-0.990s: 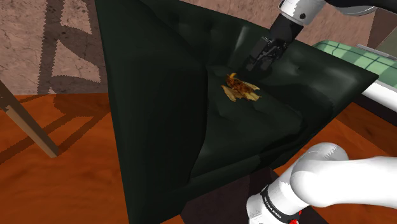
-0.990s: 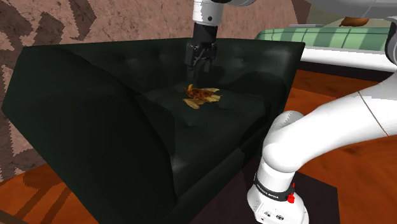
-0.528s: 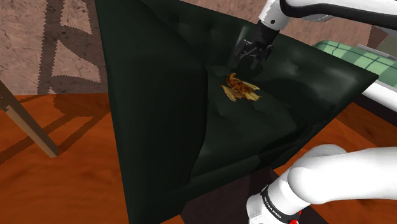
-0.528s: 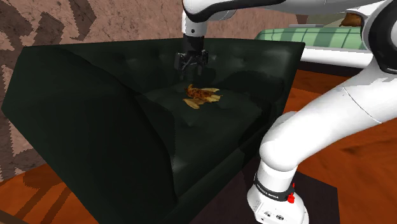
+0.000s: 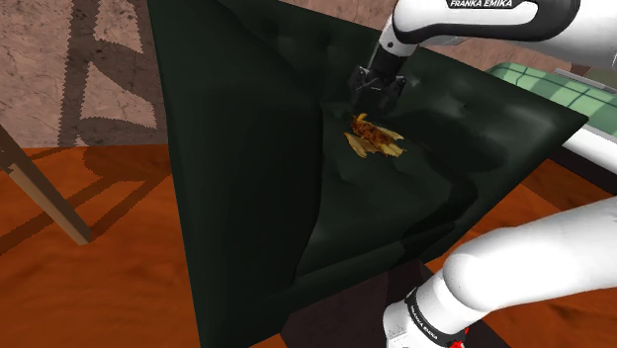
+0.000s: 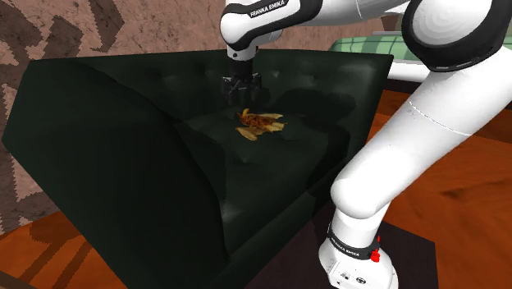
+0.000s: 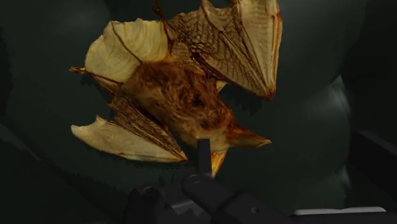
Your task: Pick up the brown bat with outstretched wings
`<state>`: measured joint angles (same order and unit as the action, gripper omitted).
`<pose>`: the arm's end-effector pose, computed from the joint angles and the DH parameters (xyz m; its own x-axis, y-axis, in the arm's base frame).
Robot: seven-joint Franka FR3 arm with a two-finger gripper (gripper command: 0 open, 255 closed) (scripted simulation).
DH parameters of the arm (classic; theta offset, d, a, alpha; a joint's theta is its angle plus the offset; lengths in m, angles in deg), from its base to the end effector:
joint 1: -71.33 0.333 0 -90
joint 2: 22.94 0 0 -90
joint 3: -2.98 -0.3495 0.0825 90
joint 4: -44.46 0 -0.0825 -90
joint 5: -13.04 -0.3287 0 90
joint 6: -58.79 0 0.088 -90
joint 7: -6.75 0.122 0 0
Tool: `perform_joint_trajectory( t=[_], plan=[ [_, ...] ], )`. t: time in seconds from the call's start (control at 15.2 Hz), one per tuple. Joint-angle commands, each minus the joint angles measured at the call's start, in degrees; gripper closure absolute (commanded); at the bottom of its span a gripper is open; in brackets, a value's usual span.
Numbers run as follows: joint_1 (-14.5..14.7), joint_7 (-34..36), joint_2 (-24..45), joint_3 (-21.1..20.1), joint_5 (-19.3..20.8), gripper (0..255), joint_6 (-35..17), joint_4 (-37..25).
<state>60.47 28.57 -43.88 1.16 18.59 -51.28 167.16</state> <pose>0.3897 -0.0681 0.5951 0.8602 -0.4803 0.1716 -0.4939 -0.8683 0.0455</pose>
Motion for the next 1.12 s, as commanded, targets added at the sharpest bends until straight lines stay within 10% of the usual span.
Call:
perform_joint_trajectory(
  t=[0.0,0.99,1.06],
  plan=[
    [-1.4,3.0,3.1,0.2,1.1,0,-1.6,-1.3],
    [-4.9,12.0,13.7,1.6,4.6,0,-10.3,-2.5],
    [-4.9,12.0,13.7,1.6,4.6,255,-10.4,-2.4]
  ],
)
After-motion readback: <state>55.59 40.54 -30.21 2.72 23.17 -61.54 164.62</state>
